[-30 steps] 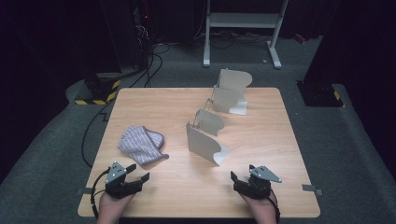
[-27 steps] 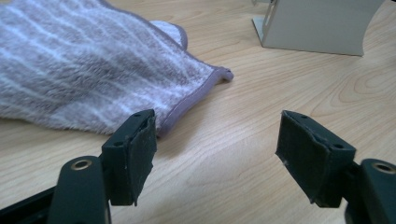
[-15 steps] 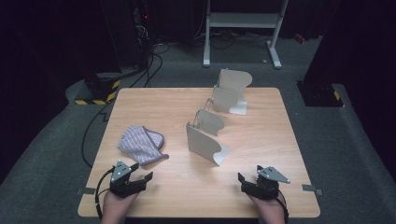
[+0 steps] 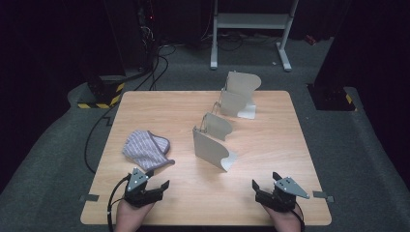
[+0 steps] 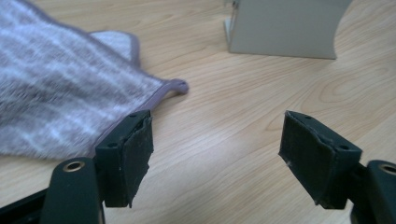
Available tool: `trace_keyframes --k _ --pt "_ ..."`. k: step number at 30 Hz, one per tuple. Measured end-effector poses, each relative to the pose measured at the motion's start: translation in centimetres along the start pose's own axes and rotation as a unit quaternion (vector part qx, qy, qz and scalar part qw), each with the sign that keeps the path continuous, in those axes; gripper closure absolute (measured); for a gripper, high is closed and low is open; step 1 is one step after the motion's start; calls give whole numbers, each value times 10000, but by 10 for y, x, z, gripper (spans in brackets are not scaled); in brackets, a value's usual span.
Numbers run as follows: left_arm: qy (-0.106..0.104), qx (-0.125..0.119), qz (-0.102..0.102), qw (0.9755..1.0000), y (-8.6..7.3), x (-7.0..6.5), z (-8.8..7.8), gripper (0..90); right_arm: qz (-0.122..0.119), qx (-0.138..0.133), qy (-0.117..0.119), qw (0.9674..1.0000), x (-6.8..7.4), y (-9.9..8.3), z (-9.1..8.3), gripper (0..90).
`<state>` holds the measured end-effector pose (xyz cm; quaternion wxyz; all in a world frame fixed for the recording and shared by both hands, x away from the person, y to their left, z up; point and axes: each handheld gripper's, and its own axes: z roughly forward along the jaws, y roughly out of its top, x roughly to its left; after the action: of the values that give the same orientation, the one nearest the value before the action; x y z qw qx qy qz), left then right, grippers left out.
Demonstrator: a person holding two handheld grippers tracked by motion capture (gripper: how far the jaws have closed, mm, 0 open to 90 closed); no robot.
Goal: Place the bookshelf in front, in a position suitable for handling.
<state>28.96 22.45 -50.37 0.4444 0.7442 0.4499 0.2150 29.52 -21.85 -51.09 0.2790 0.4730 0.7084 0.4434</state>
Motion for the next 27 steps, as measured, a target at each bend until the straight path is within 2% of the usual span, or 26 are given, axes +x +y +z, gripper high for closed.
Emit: trace_keyframes --k 5,7,10,13,15,16,17,18,20,23,24,25,26,27 --pt "-105 -94 59 9999 7 -5 7 259 -99 32 -68 9999 0 -2 -2 158" --pt "-144 -96 100 9998 9 -8 10 250 -71 56 -80 9999 1 -2 -3 158" --pt "-273 -83 135 9995 9 -13 17 250 -12 59 -4 10000 2 -2 -4 189" --pt "-274 -50 223 9994 9 -14 20 247 -55 56 25 10000 4 -2 -4 209" --pt "-301 -120 217 9992 7 -13 20 246 -122 73 89 9999 7 -2 -3 246" --pt "-364 -168 120 9991 1 -11 21 250 -152 108 185 9997 10 0 -1 319" --pt "-364 -168 120 9991 1 -11 21 254 -152 134 277 9994 11 0 0 348" --pt "-401 -123 99 9991 -2 -9 22 254 -152 134 277 9994 11 0 0 348" --pt "-442 -31 198 9988 -6 -9 20 255 -108 156 480 9987 17 3 6 407" --pt "-478 -48 219 9986 -7 -7 17 257 -148 153 434 9988 21 5 10 433" --pt "-511 -69 190 9985 -8 -5 15 257 -228 102 402 9989 26 7 12 474" --pt "-511 -69 190 9985 -8 -5 15 257 -228 102 402 9989 26 7 12 474" --pt "-535 -69 196 9984 -8 -4 14 257 -346 74 332 9988 29 13 16 532" --pt "-535 -69 196 9984 -8 -4 14 257 -346 74 332 9988 29 13 16 532"
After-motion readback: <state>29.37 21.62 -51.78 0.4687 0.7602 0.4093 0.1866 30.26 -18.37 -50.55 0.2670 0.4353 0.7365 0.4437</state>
